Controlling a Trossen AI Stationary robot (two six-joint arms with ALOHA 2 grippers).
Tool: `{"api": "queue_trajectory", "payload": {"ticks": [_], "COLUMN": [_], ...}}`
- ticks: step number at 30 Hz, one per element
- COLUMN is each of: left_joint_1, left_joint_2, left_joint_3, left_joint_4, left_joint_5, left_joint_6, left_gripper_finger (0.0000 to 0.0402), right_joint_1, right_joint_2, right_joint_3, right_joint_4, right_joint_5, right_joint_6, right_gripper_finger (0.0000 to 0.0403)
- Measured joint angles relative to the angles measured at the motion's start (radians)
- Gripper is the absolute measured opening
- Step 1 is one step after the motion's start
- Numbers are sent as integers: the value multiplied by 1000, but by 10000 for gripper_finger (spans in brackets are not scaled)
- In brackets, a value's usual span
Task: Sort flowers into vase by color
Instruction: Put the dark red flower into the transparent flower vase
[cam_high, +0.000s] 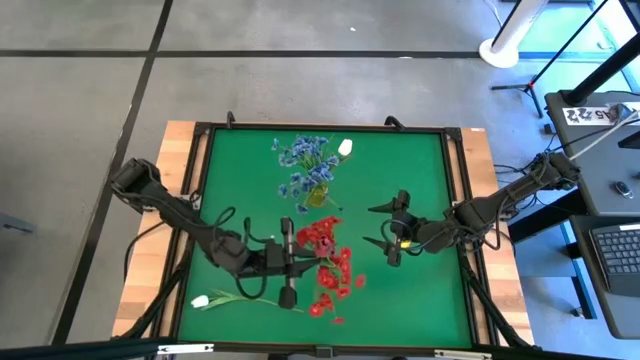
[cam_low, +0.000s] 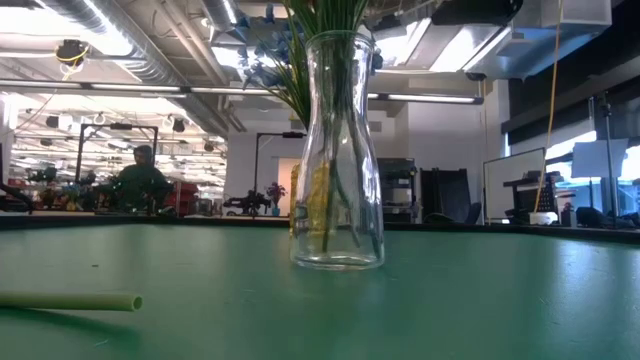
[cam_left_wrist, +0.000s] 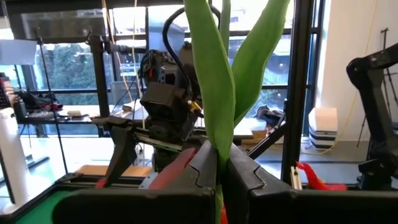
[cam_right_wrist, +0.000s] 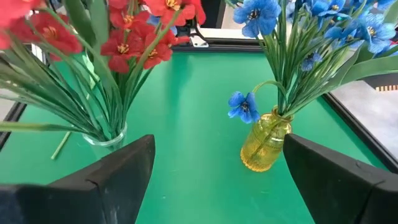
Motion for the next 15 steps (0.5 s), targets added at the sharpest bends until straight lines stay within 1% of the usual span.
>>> {"api": "queue_trajectory", "payload": {"ticks": [7,10,12,15], "left_joint_1": [0,0,0,0], "left_joint_2": [12,12,12,11], "left_joint_3": [-1,-22,-52,-123], "left_joint_4": [9,20,74,201], "left_joint_5": [0,0,1,3], "left_joint_6": [0,-1,-1,-4], "left_gripper_finger": [0,0,0,0], "right_joint_1": [0,0,0,0], "right_joint_2": [0,0,0,0], "right_joint_3": [0,0,0,0], "right_joint_4": [2,2,8,24], "right_joint_5": [-4,-5,-6,-24], "right_joint_6": [5,5,5,5], "right_gripper_finger": [353,353,353,353]}}
